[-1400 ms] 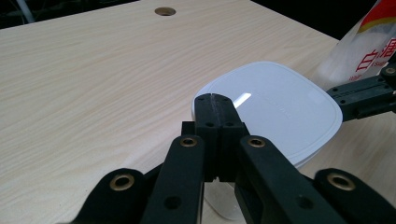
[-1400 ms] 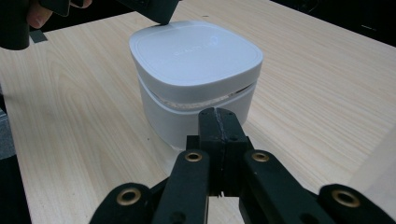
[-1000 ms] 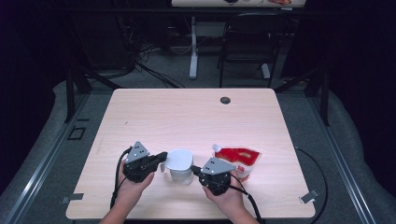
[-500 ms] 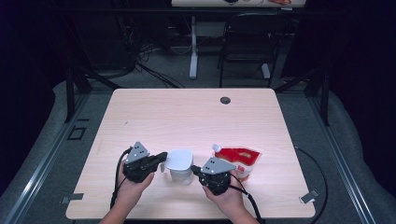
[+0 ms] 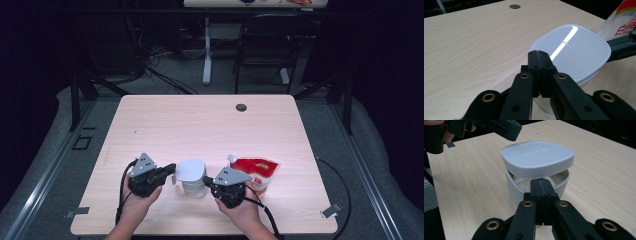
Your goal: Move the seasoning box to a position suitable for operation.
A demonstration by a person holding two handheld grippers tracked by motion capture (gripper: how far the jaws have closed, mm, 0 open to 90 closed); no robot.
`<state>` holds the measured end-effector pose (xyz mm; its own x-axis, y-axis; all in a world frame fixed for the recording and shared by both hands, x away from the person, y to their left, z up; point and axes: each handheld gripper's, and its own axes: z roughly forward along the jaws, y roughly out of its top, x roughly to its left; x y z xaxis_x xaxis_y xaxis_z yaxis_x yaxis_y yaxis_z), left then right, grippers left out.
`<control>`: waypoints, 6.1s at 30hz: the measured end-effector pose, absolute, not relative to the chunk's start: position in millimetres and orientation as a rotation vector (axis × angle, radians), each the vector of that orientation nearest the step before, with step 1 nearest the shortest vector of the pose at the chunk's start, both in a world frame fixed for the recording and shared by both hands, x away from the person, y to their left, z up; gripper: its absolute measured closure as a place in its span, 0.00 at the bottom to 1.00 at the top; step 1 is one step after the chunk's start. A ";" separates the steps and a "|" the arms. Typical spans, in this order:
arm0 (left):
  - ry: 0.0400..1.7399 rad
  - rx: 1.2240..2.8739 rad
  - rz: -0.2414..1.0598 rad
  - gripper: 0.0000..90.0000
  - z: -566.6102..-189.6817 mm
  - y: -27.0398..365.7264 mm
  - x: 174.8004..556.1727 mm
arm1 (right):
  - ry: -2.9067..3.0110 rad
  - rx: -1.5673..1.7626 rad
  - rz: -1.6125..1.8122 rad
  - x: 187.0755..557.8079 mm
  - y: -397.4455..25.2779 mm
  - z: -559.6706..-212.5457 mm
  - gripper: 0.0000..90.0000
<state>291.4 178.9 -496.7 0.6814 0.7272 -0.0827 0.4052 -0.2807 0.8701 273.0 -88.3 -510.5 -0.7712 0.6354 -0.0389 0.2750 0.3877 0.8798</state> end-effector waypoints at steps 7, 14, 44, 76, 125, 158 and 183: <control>0.864 1.925 0.414 0.90 -495.9 184.6 278.8 | 2.282 0.771 1.331 274.5 -86.4 -502.8 1.00; 0.834 1.962 0.415 0.81 -500.9 185.4 262.8 | 2.274 0.767 1.339 273.6 -80.6 -498.2 1.00; 0.840 2.004 0.527 0.53 -513.1 158.1 263.4 | 2.263 0.748 1.358 271.8 -76.1 -488.7 1.00; 0.826 1.952 0.560 0.72 -510.6 165.9 261.0 | 2.264 0.759 1.336 272.1 -75.5 -500.6 0.96; 0.839 1.910 0.397 0.88 -513.7 181.1 297.5 | 2.310 0.762 1.391 271.3 -59.9 -510.8 0.97; 0.843 1.893 0.389 0.87 -515.2 170.5 315.2 | 2.244 0.767 1.385 258.6 -99.6 -491.2 0.92; 0.835 1.870 0.374 0.86 -517.7 163.9 330.0 | 2.186 0.775 1.413 242.5 -156.9 -485.0 0.86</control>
